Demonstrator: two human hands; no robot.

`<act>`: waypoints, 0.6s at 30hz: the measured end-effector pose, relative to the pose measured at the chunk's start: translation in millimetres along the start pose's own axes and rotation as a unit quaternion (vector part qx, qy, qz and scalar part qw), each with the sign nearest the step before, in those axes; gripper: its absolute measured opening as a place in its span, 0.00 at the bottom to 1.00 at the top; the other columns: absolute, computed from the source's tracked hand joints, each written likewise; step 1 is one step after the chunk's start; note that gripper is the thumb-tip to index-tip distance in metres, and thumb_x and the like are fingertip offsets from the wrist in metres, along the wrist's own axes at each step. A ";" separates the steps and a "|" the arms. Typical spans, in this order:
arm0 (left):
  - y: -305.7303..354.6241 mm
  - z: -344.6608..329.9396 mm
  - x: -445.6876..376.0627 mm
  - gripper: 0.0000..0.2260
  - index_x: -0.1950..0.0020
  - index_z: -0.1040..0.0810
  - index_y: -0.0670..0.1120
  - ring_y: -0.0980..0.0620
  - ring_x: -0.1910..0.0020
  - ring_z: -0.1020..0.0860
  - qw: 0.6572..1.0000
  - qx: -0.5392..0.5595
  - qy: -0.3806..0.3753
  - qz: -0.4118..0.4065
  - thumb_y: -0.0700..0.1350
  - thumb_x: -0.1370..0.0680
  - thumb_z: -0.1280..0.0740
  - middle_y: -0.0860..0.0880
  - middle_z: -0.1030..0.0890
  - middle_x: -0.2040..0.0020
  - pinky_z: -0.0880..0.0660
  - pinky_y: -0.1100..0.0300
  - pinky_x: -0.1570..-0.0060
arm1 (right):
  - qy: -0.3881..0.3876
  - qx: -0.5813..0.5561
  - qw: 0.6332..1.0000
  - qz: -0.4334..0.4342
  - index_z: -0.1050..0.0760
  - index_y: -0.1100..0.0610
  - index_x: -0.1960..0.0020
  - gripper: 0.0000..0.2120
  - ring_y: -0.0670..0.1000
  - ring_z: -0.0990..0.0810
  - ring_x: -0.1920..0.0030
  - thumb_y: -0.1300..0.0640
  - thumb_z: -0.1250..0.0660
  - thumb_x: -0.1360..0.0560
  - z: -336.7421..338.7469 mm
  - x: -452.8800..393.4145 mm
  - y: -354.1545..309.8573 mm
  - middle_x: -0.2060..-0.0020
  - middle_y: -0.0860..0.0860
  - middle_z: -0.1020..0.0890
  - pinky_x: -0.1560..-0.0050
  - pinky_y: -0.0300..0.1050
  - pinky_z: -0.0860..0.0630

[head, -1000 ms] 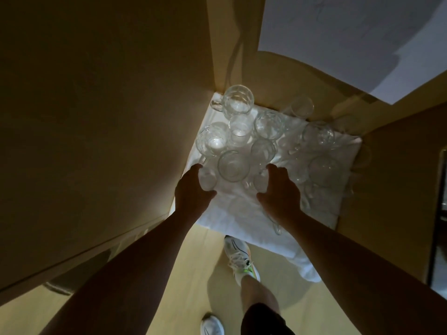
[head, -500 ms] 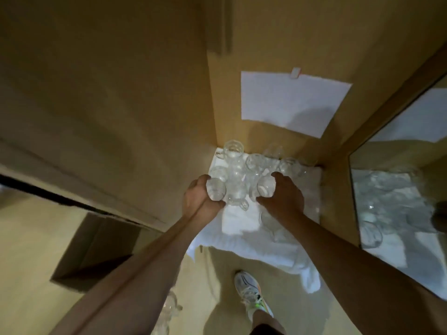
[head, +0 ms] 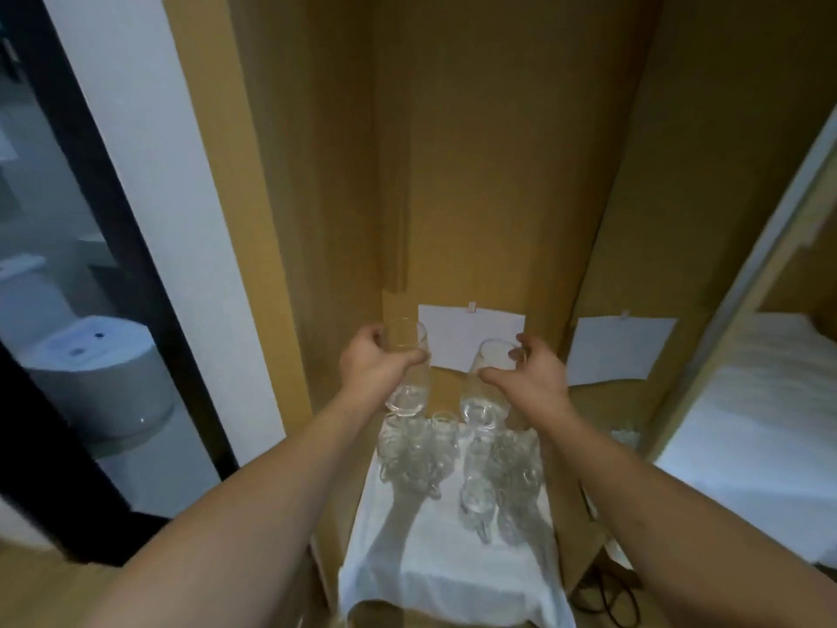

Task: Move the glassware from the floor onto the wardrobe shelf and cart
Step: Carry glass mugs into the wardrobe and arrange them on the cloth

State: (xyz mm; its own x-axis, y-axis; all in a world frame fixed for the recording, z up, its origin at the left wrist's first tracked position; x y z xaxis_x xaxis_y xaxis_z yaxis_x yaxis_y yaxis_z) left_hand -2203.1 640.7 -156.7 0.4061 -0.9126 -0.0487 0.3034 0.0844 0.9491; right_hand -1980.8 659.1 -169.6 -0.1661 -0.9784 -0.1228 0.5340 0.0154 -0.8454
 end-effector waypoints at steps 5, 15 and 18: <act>42.5 6.1 48.0 0.29 0.43 0.18 0.43 0.50 0.55 0.20 0.979 0.189 -0.067 0.034 0.53 0.40 0.16 0.47 0.16 0.48 0.23 0.43 0.46 | 0.060 -0.161 0.985 -0.023 0.27 0.61 0.33 0.36 0.48 0.22 0.51 0.51 0.18 0.36 61.3 46.7 -39.8 0.51 0.50 0.21 0.48 0.49 0.24; 117.3 -38.7 140.5 0.20 0.45 0.20 0.51 0.46 0.45 0.21 0.952 0.245 -0.180 -0.040 0.60 0.31 0.23 0.50 0.17 0.45 0.23 0.46 0.45 | 0.098 -0.391 0.915 -0.008 0.25 0.55 0.45 0.31 0.60 0.16 0.45 0.47 0.16 0.41 173.0 111.3 -34.5 0.48 0.57 0.16 0.42 0.63 0.20; 137.9 -69.3 170.1 0.20 0.41 0.25 0.49 0.43 0.51 0.19 0.940 0.263 -0.215 -0.019 0.59 0.26 0.27 0.42 0.17 0.47 0.22 0.43 0.45 | 0.099 -0.393 0.914 -0.009 0.27 0.58 0.40 0.31 0.58 0.15 0.47 0.49 0.17 0.36 217.0 126.0 -16.9 0.46 0.59 0.17 0.46 0.58 0.18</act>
State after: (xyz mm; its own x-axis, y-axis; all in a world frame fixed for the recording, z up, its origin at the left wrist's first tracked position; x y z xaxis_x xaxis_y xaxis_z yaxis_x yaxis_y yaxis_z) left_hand -2032.4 524.8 -55.7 -0.0179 -0.9978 -0.0631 -0.2028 -0.0582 0.9775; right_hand -1830.8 490.9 -58.0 -0.3577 -0.9245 -0.1315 -0.2175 0.2194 -0.9511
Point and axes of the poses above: each hand's wrist, its own x-axis away from the middle knuckle, its own z-axis out of the back of the hand, y = z × x, the point moved 1 cm from there along -x, towards the middle knuckle
